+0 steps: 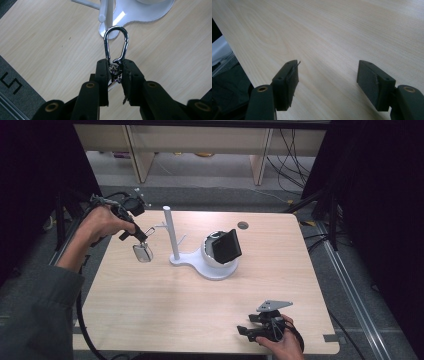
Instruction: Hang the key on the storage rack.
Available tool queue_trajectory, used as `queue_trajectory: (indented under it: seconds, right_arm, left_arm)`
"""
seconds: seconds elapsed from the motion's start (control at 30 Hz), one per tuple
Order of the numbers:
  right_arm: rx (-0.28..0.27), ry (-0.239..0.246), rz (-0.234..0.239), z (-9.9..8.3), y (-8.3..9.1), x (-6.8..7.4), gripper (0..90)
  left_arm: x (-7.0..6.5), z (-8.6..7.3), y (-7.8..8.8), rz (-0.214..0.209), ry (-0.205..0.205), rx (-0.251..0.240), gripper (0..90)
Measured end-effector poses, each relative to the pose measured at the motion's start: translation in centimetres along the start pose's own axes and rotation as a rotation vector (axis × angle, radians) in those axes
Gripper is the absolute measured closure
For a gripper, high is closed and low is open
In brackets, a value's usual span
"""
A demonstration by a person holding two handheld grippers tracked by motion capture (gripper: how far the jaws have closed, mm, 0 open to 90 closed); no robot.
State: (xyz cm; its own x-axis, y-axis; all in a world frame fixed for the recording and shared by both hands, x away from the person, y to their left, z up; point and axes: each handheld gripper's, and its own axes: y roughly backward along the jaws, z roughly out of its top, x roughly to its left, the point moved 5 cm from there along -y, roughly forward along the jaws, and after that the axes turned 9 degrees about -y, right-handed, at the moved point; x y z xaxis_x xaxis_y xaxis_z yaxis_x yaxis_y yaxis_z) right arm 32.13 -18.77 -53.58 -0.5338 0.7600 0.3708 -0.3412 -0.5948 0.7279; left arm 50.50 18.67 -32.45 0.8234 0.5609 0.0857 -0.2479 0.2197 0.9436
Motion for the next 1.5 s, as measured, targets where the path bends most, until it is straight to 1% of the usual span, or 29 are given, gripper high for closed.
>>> queue_trajectory:
  seconds: [0.03,0.07,0.1,0.17,0.2,0.23,0.27,0.33,0.43,0.5,0.63,0.67,0.7,0.77,0.8,0.83,0.93,0.97,1.0,1.1,1.13,1.17,1.2,1.23,1.27,1.37,1.4,1.47,1.5]
  right_arm:
    - [0.000,-0.001,0.000,0.0,0.0,0.0,34.5]
    - [-0.003,0.007,0.002,0.0,0.0,0.0,34.5]
    - [-0.003,0.008,0.003,0.0,0.0,0.0,34.5]
    - [-0.001,0.007,0.001,0.0,0.0,0.0,34.5]
    - [-0.014,0.014,0.001,0.0,-0.1,0.0,34.5]
    - [-0.014,0.014,0.001,0.0,-0.1,0.0,34.5]
    - [-0.014,0.017,0.002,0.0,-0.1,0.0,34.5]
    - [-0.015,0.022,0.004,0.0,0.0,0.0,34.5]
    - [-0.004,0.017,0.002,0.0,0.0,0.1,34.4]
    - [0.001,0.007,0.010,-0.1,-0.1,0.2,34.4]
    - [-0.006,0.020,0.007,0.0,0.0,0.1,34.4]
    - [0.002,0.023,0.007,0.0,0.1,0.1,34.5]
    - [-0.006,0.020,0.008,0.0,0.0,0.1,34.5]
    - [0.000,0.022,0.006,0.0,0.0,0.1,34.4]
    - [-0.002,0.013,0.008,-0.1,0.0,0.2,34.4]
    - [-0.001,0.018,0.007,-0.1,0.0,0.1,34.4]
    - [-0.019,0.015,0.020,0.0,-0.2,0.2,34.4]
    - [0.010,0.013,0.008,-0.1,0.0,0.2,34.4]
    - [0.021,0.015,0.002,-0.1,0.1,0.1,34.4]
    - [0.018,0.020,0.003,-0.1,0.0,0.1,34.4]
    - [-0.002,0.013,0.013,-0.1,-0.1,0.2,34.4]
    - [-0.009,0.011,0.011,-0.1,-0.2,0.2,34.4]
    - [-0.002,0.013,0.008,-0.1,-0.1,0.2,34.4]
    - [-0.002,0.012,0.011,-0.1,-0.1,0.2,34.4]
    - [-0.010,0.010,0.018,-0.1,-0.2,0.2,34.4]
    - [-0.001,0.012,0.012,-0.1,-0.1,0.2,34.4]
    - [-0.012,0.011,0.016,-0.1,-0.2,0.1,34.4]
    - [-0.011,0.010,0.017,-0.1,-0.2,0.1,34.4]
    - [-0.010,0.011,0.017,-0.1,-0.2,0.1,34.4]
  left_arm:
    - [0.1,0.1,0.0,0.003,0.003,-0.004,75.5]
    - [0.2,0.3,-0.1,0.000,0.018,-0.013,75.5]
    - [0.4,0.4,-0.1,0.009,0.010,-0.006,75.5]
    - [0.4,0.7,-0.3,0.007,0.019,-0.006,75.5]
    - [0.7,0.9,-0.4,0.011,0.027,-0.005,75.5]
    - [0.7,0.9,-0.4,0.011,0.027,-0.005,75.5]
    - [1.0,1.2,-0.7,0.016,0.037,-0.002,75.5]
    - [1.1,1.3,-0.8,0.018,0.040,0.005,75.5]
    - [1.3,1.6,-1.1,0.012,0.052,0.004,75.5]
    - [1.5,1.7,-1.4,0.015,0.050,0.011,75.4]
    - [1.5,2.1,-1.9,0.010,0.055,0.003,75.4]
    - [1.4,2.2,-2.0,0.006,0.054,0.003,75.4]
    - [1.3,2.2,-2.2,0.002,0.050,0.007,75.4]
    - [1.2,2.4,-2.7,0.003,0.056,0.003,75.4]
    - [1.2,2.4,-2.8,0.000,0.054,0.002,75.4]
    - [1.2,2.5,-2.9,0.003,0.050,0.000,75.4]
    - [1.0,2.7,-3.2,0.007,0.046,0.007,75.3]
    - [0.9,2.7,-3.2,0.007,0.040,0.007,75.2]
    - [0.9,2.8,-3.2,0.010,0.042,0.000,75.2]
    - [1.0,2.7,-3.3,0.013,0.041,0.007,75.1]
    - [1.0,2.6,-3.4,0.013,0.038,0.010,75.1]
    - [1.0,2.6,-3.5,0.010,0.041,0.013,75.0]
    - [1.0,2.5,-3.5,0.013,0.048,0.016,74.9]
    - [1.1,2.5,-3.5,0.010,0.043,0.016,75.9]
    - [1.1,2.6,-3.6,0.006,0.057,-0.018,78.2]
    - [1.1,2.4,-3.7,0.000,0.051,-0.010,77.8]
    - [1.1,2.3,-3.7,0.003,0.057,-0.009,77.5]
    - [1.2,2.1,-3.5,0.005,0.068,-0.017,77.3]
    - [1.3,2.0,-3.5,0.007,0.065,-0.019,76.9]
